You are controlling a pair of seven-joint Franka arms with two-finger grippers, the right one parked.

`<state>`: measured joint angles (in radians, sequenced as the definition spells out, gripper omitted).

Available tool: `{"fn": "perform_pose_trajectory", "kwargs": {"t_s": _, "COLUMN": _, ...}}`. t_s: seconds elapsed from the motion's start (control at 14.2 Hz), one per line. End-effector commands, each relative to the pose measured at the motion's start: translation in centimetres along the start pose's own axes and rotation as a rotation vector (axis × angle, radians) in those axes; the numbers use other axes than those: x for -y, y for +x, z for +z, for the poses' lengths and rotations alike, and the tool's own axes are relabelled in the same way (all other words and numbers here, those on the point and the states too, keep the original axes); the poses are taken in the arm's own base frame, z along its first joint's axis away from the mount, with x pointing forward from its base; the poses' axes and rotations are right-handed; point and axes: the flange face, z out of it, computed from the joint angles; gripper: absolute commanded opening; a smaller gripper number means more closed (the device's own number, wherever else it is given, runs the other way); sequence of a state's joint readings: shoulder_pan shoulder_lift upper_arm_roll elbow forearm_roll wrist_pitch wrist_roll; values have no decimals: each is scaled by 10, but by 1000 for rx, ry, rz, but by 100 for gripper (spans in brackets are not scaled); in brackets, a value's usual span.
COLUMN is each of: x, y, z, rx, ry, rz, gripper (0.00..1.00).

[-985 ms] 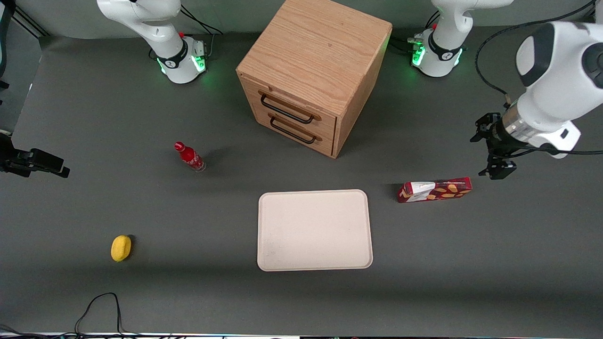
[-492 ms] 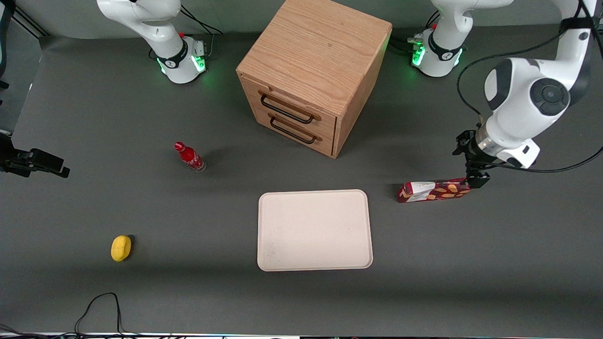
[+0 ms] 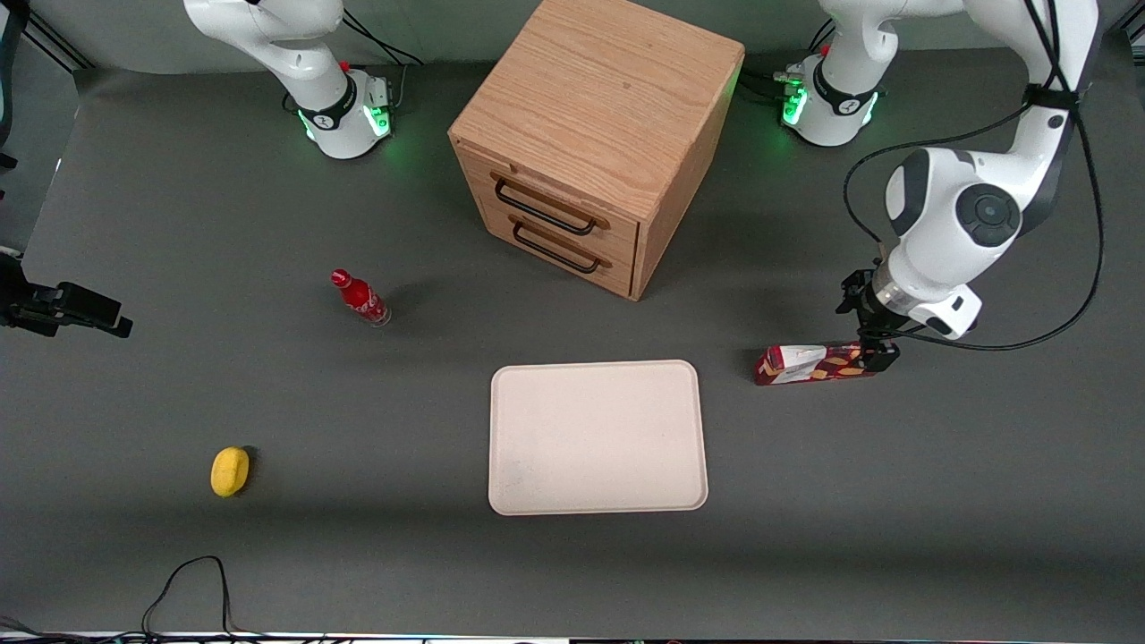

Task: Place red cookie box on tray
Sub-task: 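Lower the left gripper and grasp the cookie box at one end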

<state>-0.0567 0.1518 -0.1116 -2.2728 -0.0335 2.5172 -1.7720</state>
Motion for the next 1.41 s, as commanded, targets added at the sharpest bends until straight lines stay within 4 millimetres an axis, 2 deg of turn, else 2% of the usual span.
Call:
{"fn": "perform_pose_trajectory", "kwargs": {"t_s": 0.0, "x": 2, "y": -7, "z": 19, "rx": -33, "ry": -14, "rz": -22, "gripper": 100}}
{"fn": "perform_pose_trajectory", "kwargs": {"t_s": 0.14, "x": 3, "y": -6, "z": 29, "rx": -49, "ry": -12, "rz": -12, "gripper": 100}}
{"fn": "perform_pose_trajectory", "kwargs": {"t_s": 0.56, "x": 3, "y": -4, "z": 37, "rx": -45, "ry": -15, "rz": -20, "gripper": 100}}
{"fn": "perform_pose_trajectory", "kwargs": {"t_s": 0.7, "x": 4, "y": -3, "z": 41, "rx": -47, "ry": -9, "rz": -21, "gripper": 87}}
{"fn": "perform_pose_trajectory", "kwargs": {"t_s": 0.84, "x": 5, "y": -4, "z": 45, "rx": -46, "ry": -4, "rz": -18, "gripper": 87}}
{"fn": "perform_pose_trajectory", "kwargs": {"t_s": 0.91, "x": 4, "y": -2, "z": 45, "rx": -47, "ry": -3, "rz": -21, "gripper": 75}}
{"fn": "perform_pose_trajectory", "kwargs": {"t_s": 1.13, "x": 4, "y": -2, "z": 45, "rx": -47, "ry": -3, "rz": -21, "gripper": 0}}
{"fn": "perform_pose_trajectory", "kwargs": {"t_s": 1.34, "x": 4, "y": -3, "z": 44, "rx": -47, "ry": -4, "rz": -18, "gripper": 0}}
